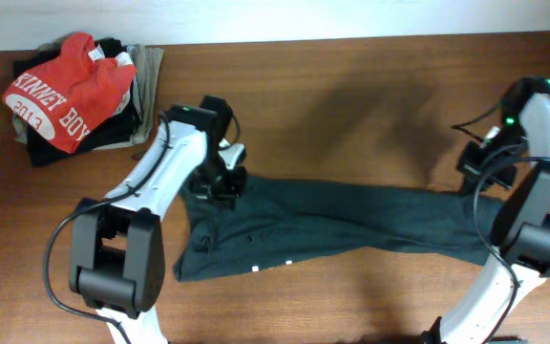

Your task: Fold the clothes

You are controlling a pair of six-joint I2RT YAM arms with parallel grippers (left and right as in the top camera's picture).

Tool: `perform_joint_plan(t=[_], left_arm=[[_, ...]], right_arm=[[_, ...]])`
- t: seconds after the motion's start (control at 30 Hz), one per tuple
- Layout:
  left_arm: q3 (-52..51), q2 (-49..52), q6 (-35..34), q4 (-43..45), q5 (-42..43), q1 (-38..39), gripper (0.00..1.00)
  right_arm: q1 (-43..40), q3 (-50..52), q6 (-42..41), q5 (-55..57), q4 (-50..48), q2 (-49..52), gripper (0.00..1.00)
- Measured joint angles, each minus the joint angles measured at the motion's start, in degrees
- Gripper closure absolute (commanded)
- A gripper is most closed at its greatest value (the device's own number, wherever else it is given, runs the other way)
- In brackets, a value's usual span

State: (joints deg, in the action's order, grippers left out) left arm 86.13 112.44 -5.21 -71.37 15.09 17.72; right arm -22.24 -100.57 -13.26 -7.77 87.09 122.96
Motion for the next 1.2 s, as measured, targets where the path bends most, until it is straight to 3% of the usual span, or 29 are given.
perform_joint_plan(t=[0.13, 0.3, 0.5, 0.73, 0.87, 0.93, 0.97, 1.0, 1.03, 1.07, 1.1, 1.2], left_arm=[[-6.2, 0.1, -1.1, 4.5, 2.0, 1.6, 0.99], [-12.4, 0.1, -3.0, 8.2, 2.3, 0.9, 0.99], [-17.9, 0.0, -6.4, 9.1, -1.0, -6.6, 0.99], [-20.6, -1.0, -7.1, 12.1, 3.2, -15.2, 0.99], [-19.2, -1.2, -8.8, 11.5, -1.3, -22.3, 0.99], [-17.1, -1.0, -9.2, 10.3, -5.3, -26.7, 0.99], [-15.3, -0.8, -9.2, 9.0, -7.2, -29.0, 0.93], [-13.4, -0.8, -9.2, 7.8, -8.5, -30.2, 0.78], [-12.1, -0.8, -9.4, 7.1, -9.1, -30.7, 0.64], [-11.0, -0.8, -9.4, 6.5, -9.6, -30.8, 0.16], [-10.1, -0.8, -9.4, 6.2, -9.8, -30.8, 0.01], [-9.3, -0.8, -9.4, 6.1, -10.1, -30.8, 0.01]], right_arm=[[4.3, 4.0, -0.3, -0.3, -3.5, 0.0, 0.96], [4.7, 16.5, -0.3, -0.3, -12.0, -0.1, 0.96], [3.8, 19.0, -5.0, 1.2, -14.3, -0.8, 0.96], [2.9, 18.6, -6.2, 2.1, -14.1, -0.9, 0.96], [1.8, 8.0, -6.3, 6.4, -6.3, -0.3, 0.96], [1.7, 1.4, -6.2, 6.9, -2.9, -0.2, 0.87], [1.6, -2.1, -5.9, 7.1, -1.1, -0.2, 0.71], [1.6, -4.3, -5.7, 7.3, -0.1, -0.2, 0.48], [1.5, -5.1, -5.5, 7.5, 0.4, -0.2, 0.34], [1.3, -5.2, -5.6, 7.6, 0.9, -0.2, 0.25], [1.0, -5.1, -5.4, 7.5, 1.2, -0.2, 0.23], [-2.3, -3.9, -4.0, 5.6, 1.2, -0.2, 0.27]])
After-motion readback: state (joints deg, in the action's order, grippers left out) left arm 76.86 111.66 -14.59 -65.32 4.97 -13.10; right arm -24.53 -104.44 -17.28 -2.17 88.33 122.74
